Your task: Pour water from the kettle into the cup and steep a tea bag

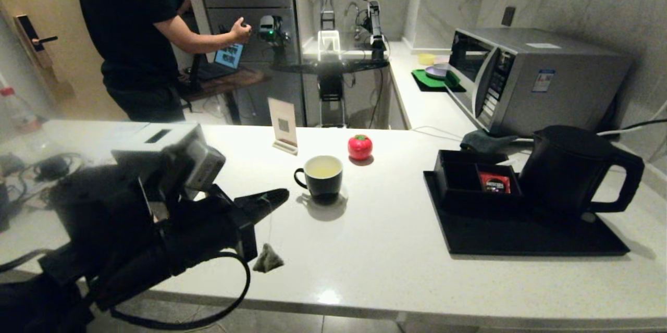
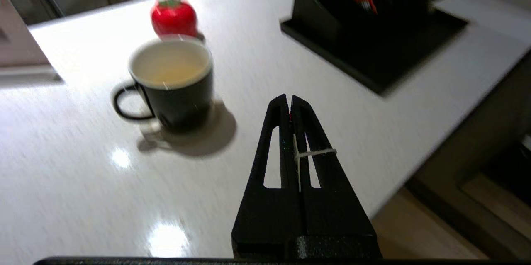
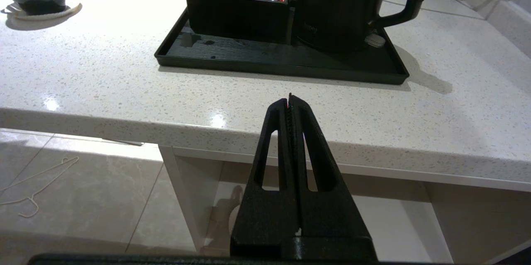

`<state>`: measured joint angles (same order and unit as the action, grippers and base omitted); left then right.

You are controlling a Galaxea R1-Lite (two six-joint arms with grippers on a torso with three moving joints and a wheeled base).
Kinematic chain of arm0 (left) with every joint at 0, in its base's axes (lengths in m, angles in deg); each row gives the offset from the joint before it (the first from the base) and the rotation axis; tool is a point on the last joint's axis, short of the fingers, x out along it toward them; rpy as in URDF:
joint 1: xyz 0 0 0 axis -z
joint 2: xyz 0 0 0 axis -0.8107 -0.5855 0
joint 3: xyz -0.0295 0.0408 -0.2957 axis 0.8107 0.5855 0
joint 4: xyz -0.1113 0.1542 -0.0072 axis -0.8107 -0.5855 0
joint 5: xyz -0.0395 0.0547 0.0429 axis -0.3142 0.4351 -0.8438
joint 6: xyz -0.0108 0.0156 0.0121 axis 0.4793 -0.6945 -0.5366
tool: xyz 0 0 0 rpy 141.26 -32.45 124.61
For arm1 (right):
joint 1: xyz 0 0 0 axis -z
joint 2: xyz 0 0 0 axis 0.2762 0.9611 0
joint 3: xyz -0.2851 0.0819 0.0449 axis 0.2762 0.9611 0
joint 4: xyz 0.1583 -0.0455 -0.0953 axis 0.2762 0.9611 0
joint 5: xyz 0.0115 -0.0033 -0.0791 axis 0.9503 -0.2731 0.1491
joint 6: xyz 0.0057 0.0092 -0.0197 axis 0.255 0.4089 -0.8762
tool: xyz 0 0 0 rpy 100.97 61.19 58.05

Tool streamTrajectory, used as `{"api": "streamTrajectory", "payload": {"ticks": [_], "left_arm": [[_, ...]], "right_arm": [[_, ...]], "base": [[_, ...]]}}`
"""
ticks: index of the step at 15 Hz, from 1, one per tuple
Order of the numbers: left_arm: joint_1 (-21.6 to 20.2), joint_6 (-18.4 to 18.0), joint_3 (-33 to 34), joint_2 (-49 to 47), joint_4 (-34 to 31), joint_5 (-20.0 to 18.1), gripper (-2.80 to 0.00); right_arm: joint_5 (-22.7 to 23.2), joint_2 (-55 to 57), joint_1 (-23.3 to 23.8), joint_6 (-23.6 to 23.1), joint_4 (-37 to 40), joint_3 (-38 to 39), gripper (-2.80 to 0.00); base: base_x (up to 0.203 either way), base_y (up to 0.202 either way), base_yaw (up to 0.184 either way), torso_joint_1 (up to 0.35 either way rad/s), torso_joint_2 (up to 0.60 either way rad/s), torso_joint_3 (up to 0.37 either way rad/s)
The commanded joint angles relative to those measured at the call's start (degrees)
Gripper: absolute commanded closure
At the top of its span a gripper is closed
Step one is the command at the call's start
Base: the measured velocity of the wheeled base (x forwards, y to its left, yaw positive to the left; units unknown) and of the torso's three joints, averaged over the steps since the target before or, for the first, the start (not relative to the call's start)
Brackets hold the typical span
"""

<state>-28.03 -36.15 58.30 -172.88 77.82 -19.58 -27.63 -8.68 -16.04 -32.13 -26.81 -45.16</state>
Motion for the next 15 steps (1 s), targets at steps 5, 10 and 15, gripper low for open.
{"api": "streamTrajectory", "payload": {"ticks": [5, 10, 15], "left_arm": [[-1.34, 0.36, -3.31, -2.26, 2.65, 2.75, 0.0], [-2.39, 0.45, -7.89, -3.61, 2.09, 4.89, 0.0], [-5.79, 0.45, -14.64, -6.54, -1.0, 4.85, 0.0]], "right_arm": [[0.02, 0.07, 0.0, -0.03, 0.02, 0.0, 0.0], [0.02, 0.07, 0.0, -0.03, 0.02, 0.0, 0.0], [0.02, 0.07, 0.0, -0.03, 0.02, 0.08, 0.0]], "base": [[0.0, 0.0, 0.0, 0.0, 0.0, 0.0], [0.0, 0.0, 0.0, 0.0, 0.0, 0.0], [0.0, 0.0, 0.0, 0.0, 0.0, 0.0]]}}
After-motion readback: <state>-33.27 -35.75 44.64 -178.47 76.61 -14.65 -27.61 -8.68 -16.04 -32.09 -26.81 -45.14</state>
